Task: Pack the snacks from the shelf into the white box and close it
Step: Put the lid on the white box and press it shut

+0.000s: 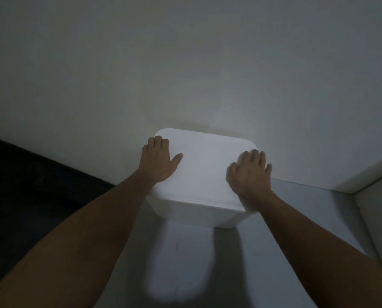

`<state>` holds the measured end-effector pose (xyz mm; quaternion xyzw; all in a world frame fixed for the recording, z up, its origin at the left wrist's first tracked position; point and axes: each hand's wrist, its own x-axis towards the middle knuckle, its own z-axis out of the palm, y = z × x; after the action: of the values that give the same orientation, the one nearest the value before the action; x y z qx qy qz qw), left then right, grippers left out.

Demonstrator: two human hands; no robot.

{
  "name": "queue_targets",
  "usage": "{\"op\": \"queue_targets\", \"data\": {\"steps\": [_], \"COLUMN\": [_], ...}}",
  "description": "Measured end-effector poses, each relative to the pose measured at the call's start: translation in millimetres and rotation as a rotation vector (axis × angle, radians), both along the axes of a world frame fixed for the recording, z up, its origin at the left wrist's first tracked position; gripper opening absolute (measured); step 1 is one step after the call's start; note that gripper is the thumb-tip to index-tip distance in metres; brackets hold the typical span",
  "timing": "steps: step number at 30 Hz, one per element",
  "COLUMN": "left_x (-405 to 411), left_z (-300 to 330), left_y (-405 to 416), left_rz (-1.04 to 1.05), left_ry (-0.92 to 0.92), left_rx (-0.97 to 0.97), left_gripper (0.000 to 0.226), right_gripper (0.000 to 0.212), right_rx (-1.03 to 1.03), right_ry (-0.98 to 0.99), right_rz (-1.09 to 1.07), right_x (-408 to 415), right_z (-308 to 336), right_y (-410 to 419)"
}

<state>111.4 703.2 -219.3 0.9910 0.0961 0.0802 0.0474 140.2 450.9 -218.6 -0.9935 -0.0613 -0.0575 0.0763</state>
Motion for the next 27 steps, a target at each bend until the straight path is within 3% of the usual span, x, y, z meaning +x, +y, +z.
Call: {"op": "queue_targets", "data": {"steps": [3, 8, 11, 16, 21, 25, 27], "left_x": [16.6, 34.6, 38.5, 39.9, 37.8, 32.3, 21.5], "left_z": [-7.7, -7.8, -9.7, -16.3, -9.0, 2.5, -0.1], "left_y": [3.8, 1.1, 0.4, -0.5, 2.8, 26.5, 32.1], "left_rz": [-0.039, -0.085, -0.114, -0.119, -0.14, -0.184, -0.213], "left_ry": [0.087, 0.124, 0.07, -0.107, -0.046, 0.127, 0.108], "left_rx": [0.002, 0.033, 0.055, 0.057, -0.059, -0.267, -0.275], "left_gripper": [0.071, 0.083, 0.085, 0.067, 0.077, 0.064, 0.064], "right_gripper": [0.07, 0.07, 0.07, 0.075, 0.078, 0.077, 0.075], "right_rx": [-0.011, -0.016, 0.018, 0.061, 0.07, 0.173, 0.205], "right_ry": [0.083, 0.127, 0.089, 0.077, 0.116, 0.26, 0.261], "right_rz": [0.049, 0.091, 0.085, 0.066, 0.096, 0.194, 0.211], "right_x": [17.7, 42.3, 45.2, 48.6, 46.4, 47.7, 43.1], "right_z": [-2.3, -0.3, -1.1, -1.0, -2.0, 7.6, 9.0], "right_y": [3.4, 8.1, 9.5, 10.7, 5.2, -10.6, -14.8]}}
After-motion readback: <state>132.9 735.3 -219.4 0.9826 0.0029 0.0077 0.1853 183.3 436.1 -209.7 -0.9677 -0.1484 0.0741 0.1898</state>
